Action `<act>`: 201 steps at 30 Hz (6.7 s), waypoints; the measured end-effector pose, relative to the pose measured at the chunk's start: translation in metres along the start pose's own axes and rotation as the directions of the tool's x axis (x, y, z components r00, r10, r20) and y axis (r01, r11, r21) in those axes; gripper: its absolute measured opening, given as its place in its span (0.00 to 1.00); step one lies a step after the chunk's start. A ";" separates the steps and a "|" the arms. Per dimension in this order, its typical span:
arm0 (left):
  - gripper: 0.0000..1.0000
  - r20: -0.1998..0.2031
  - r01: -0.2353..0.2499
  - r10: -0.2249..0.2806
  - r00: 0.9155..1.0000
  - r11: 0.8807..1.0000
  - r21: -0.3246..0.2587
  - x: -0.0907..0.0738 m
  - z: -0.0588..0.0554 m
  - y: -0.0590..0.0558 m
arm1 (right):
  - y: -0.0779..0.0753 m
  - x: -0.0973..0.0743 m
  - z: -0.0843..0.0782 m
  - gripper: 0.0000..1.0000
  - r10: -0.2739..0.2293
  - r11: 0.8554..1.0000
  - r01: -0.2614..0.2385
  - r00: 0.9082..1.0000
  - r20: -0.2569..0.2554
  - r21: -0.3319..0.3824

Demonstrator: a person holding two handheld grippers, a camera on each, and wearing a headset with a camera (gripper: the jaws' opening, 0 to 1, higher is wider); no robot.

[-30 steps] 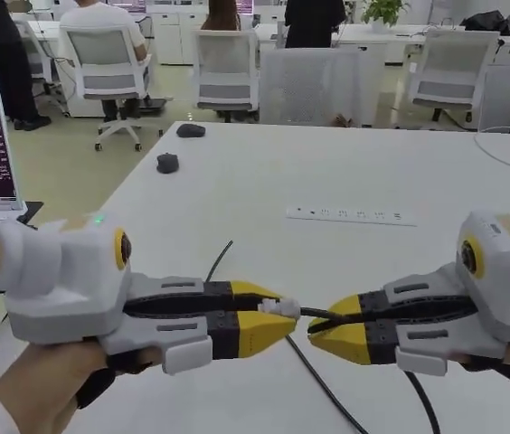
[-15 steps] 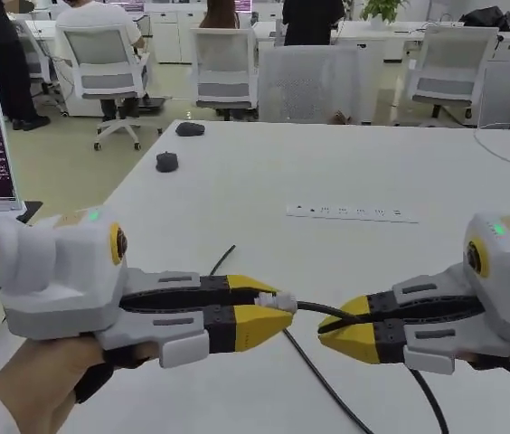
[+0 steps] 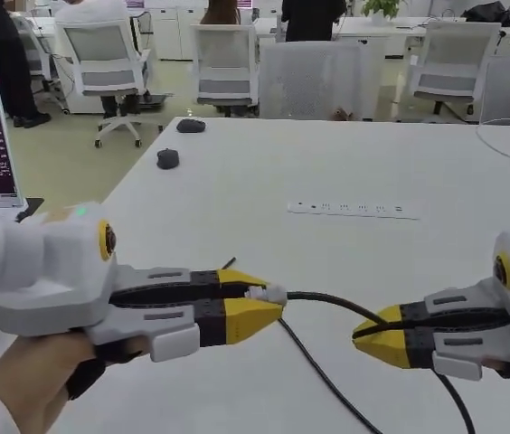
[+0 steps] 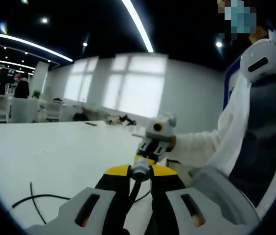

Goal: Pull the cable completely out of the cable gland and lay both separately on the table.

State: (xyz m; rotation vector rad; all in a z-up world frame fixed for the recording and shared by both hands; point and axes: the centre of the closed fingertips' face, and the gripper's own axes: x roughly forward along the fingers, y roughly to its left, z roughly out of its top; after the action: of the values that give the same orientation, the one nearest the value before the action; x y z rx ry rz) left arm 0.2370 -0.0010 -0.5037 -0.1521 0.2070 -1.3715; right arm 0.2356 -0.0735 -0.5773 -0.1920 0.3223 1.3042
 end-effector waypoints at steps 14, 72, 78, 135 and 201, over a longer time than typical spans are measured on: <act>0.16 -0.004 -0.001 0.001 1.000 1.000 -0.031 -0.001 -0.001 0.001 | -0.006 -0.009 -0.021 0.01 -0.038 0.998 0.040 0.998 -0.042 0.047; 0.16 -0.081 0.019 -0.018 0.997 1.000 0.012 0.017 -0.011 0.000 | 0.019 0.014 0.058 0.03 0.100 0.987 -0.088 0.991 0.092 -0.132; 0.16 -0.086 0.006 -0.005 0.996 1.000 0.012 0.012 -0.013 0.003 | 0.014 0.007 0.047 0.03 0.077 0.993 -0.069 0.993 0.083 -0.100; 0.16 -0.132 0.095 -0.086 0.987 0.993 0.067 0.016 -0.010 -0.003 | 0.023 0.020 0.082 0.16 -0.058 0.981 0.056 0.998 -0.006 -0.185; 0.16 -0.123 0.013 -0.005 0.992 0.998 0.066 -0.018 0.003 0.025 | 0.003 0.028 0.054 0.25 -0.075 0.993 0.070 0.996 -0.051 -0.093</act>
State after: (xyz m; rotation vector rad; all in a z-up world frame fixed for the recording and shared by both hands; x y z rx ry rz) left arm 0.2578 0.0209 -0.5054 -0.0128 0.2637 -1.3961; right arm 0.2457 -0.0305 -0.5358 -0.3144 0.3000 1.2441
